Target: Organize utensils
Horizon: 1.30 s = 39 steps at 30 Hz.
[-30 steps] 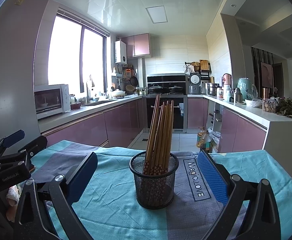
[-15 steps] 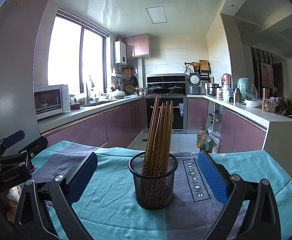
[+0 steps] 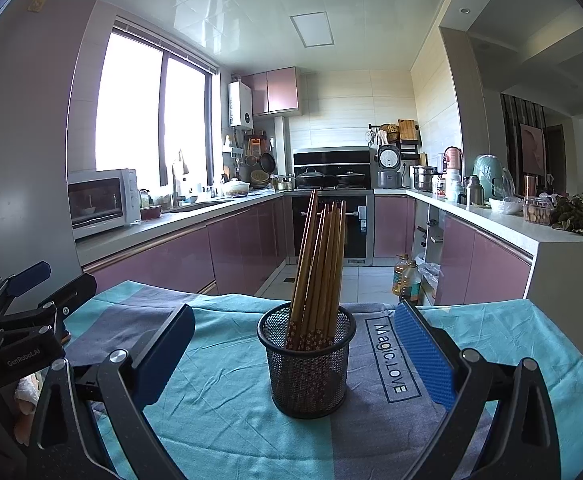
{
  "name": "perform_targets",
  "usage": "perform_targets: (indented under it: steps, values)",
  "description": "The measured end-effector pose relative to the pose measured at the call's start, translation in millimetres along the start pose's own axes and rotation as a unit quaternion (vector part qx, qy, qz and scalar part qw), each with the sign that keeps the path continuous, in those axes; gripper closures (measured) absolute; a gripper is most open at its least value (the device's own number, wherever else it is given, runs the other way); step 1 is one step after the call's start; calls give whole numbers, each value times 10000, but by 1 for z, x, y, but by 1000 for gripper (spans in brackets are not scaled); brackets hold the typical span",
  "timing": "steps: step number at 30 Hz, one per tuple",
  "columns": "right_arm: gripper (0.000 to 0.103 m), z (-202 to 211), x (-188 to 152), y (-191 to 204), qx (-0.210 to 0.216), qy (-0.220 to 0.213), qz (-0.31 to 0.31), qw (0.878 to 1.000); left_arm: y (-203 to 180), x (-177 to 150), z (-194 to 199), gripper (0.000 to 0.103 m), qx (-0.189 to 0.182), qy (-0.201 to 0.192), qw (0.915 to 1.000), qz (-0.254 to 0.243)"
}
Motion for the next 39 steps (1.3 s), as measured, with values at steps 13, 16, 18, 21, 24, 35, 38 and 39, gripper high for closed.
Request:
perform_targets:
  steps: [13,16,18,21,24,35,38,39]
  values:
    - [6,1,-1,-1,-3,-11,-17,10000,-1,-5,-1,5,-2,16,10000,-17]
    - [6,1,-1,-1,-8,-14,-14,10000,-2,-5,0,5,-2,12,10000,-18]
    - [6,2,-1,-1,-12,-17,-17,10000,0,-6,1,5,11,2,10000,-22]
    - [6,2,-1,0,-12,-16,-19,10000,-1,-5,2,5,17,0,10000,-30]
    - [6,2,-1,0,-13,-10,-23,10000,-1,-5,2,5,14,0,10000,-30]
    - [6,1,-2,0,-17,-5,-24,10000,-3,-5,4,5,-19,29,10000,-22]
    - [6,1,-2,0,-16,5,-33,10000,-3,-5,4,5,-18,31,10000,-26]
    - [6,0,-2,0,-18,7,-37,10000,-3,-5,4,5,-22,35,10000,-29]
Point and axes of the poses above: each gripper's, at about its wrist camera, not at the fingertips, and z roughly against the way its jaws point, y to its left, x to its top, the point moved 7 cm from there along -z, roughly the way its jaws point, and after that the axes turned 15 degrees about -y, right-handed, at the moved point
